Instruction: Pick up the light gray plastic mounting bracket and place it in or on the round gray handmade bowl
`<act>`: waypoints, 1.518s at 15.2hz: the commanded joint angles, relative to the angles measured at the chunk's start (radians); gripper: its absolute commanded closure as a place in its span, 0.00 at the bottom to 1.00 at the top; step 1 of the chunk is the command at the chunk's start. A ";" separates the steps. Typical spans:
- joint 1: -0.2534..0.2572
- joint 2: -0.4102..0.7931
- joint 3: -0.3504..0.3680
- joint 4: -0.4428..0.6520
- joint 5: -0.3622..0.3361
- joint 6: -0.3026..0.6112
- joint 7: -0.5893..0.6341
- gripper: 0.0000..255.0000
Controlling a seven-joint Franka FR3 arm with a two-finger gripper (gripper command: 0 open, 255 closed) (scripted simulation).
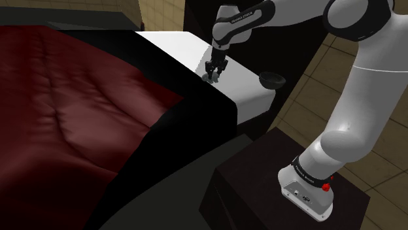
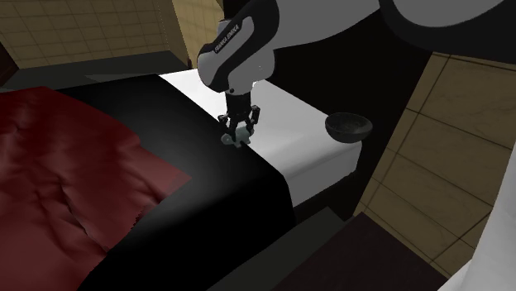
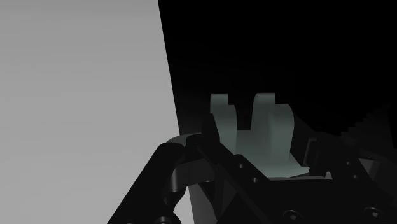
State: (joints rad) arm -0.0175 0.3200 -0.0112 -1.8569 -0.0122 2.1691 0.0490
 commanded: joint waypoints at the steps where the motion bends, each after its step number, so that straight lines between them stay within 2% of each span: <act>1: 0.000 -0.011 0.000 0.015 0.000 -0.027 0.000 1.00; 21: 0.001 -0.093 0.000 0.172 0.000 -0.266 -0.003 1.00; 23: -0.025 -0.124 -0.016 0.133 0.003 -0.256 -0.044 1.00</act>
State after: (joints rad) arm -0.0328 0.2090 -0.0209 -1.7135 -0.0099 1.9146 0.0207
